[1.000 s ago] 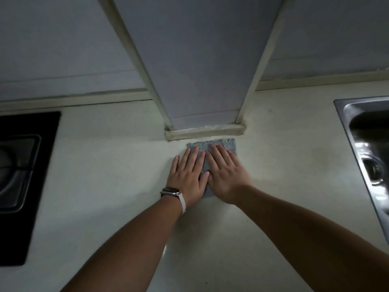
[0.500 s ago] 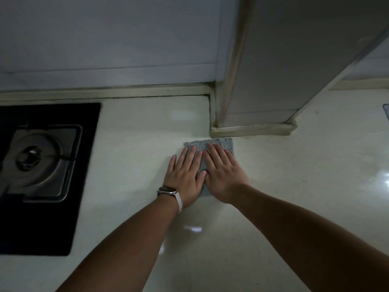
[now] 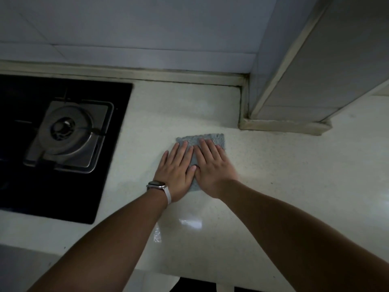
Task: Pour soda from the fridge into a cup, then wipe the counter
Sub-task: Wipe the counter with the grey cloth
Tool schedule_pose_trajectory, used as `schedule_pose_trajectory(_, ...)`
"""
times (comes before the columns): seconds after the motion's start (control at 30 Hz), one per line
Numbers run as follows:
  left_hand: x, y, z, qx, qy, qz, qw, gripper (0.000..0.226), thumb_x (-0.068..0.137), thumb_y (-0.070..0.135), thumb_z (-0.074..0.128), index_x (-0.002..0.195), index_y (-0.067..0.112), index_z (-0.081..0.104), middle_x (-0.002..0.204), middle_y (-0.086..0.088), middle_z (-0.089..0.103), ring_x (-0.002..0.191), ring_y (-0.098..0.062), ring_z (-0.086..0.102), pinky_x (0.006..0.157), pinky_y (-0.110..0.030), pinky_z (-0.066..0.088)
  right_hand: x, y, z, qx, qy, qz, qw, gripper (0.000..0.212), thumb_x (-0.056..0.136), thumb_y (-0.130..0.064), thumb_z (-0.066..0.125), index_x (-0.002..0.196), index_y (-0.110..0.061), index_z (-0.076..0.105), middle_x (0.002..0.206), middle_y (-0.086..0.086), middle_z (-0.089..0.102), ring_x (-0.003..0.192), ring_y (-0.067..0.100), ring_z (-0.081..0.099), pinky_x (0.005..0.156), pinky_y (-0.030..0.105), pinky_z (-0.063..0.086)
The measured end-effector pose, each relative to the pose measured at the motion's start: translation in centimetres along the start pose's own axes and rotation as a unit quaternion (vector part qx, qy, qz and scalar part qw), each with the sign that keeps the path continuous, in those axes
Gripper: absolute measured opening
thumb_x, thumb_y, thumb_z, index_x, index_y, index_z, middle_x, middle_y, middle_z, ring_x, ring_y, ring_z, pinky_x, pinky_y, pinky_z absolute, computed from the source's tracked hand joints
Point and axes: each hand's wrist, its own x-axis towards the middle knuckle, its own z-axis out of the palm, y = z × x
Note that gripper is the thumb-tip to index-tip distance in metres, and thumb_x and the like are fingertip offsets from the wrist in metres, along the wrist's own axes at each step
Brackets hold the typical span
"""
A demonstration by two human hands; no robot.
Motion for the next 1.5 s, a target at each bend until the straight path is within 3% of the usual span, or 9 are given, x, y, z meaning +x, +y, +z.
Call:
schedule_pose_trajectory(0.3, -3.6, 1.1, 1.0, 0.001, 0.004, -0.027, 1.0, 0.069, 0.098, 0.049, 0.01, 0.157, 0.015, 0.016, 0.166, -0.007, 0.014, 0.153, -0.025, 0.009, 0.121, -0.046, 0.008, -3.2, -0.9, 0.4, -0.003, -0.005, -0.034, 0.999, 0.066, 0.098, -0.046, 0.0, 0.153, -0.011, -0.006, 0.164, 0.012, -0.009, 0.15, 0.026, -0.013, 0.119, 0.041, -0.012)
schedule_pose_trajectory(0.6, -5.9, 7.5, 2.3, -0.008, 0.001, -0.026, 1.0, 0.068, 0.098, 0.046, 0.016, 0.155, 0.008, 0.017, 0.163, -0.013, 0.014, 0.15, -0.027, 0.004, 0.122, -0.044, 0.011, -8.4, 3.2, 1.3, 0.007, -0.007, -0.058, 0.998, 0.064, 0.099, -0.046, 0.001, 0.154, -0.013, -0.005, 0.162, 0.009, -0.014, 0.147, 0.021, -0.021, 0.119, 0.041, -0.012)
schedule_pose_trajectory(0.83, -4.6, 14.9, 2.5, 0.004, -0.001, 0.022, 1.0, 0.067, 0.098, 0.043, 0.022, 0.151, 0.002, 0.033, 0.158, -0.02, 0.03, 0.148, -0.037, 0.024, 0.118, -0.047, 0.018, -13.1, 9.1, 1.3, 0.033, -0.003, -0.016, 0.999, 0.065, 0.099, -0.046, 0.001, 0.155, -0.015, -0.002, 0.163, 0.007, -0.012, 0.144, 0.018, -0.024, 0.117, 0.038, -0.015)
schedule_pose_trajectory(1.1, -1.6, 24.8, 3.8, 0.018, -0.002, 0.07, 0.997, 0.067, 0.098, 0.044, 0.021, 0.151, 0.005, 0.033, 0.159, -0.018, 0.03, 0.149, -0.036, 0.024, 0.12, -0.048, 0.018, -18.6, 18.0, 1.4, 0.048, 0.018, 0.036, 0.998, 0.063, 0.102, -0.046, 0.006, 0.157, -0.016, 0.004, 0.164, 0.006, -0.007, 0.147, 0.019, -0.019, 0.116, 0.036, -0.018)
schedule_pose_trajectory(1.5, 2.3, 39.5, 5.9, 0.023, -0.002, 0.134, 0.991, 0.068, 0.098, 0.044, 0.021, 0.15, 0.005, 0.036, 0.158, -0.019, 0.032, 0.147, -0.038, 0.027, 0.119, -0.051, 0.027, -26.5, 30.8, 2.0, 0.042, 0.044, 0.107, 0.992, 0.062, 0.103, -0.044, 0.012, 0.157, -0.015, 0.01, 0.165, 0.007, 0.002, 0.151, 0.021, -0.007, 0.12, 0.037, -0.008)
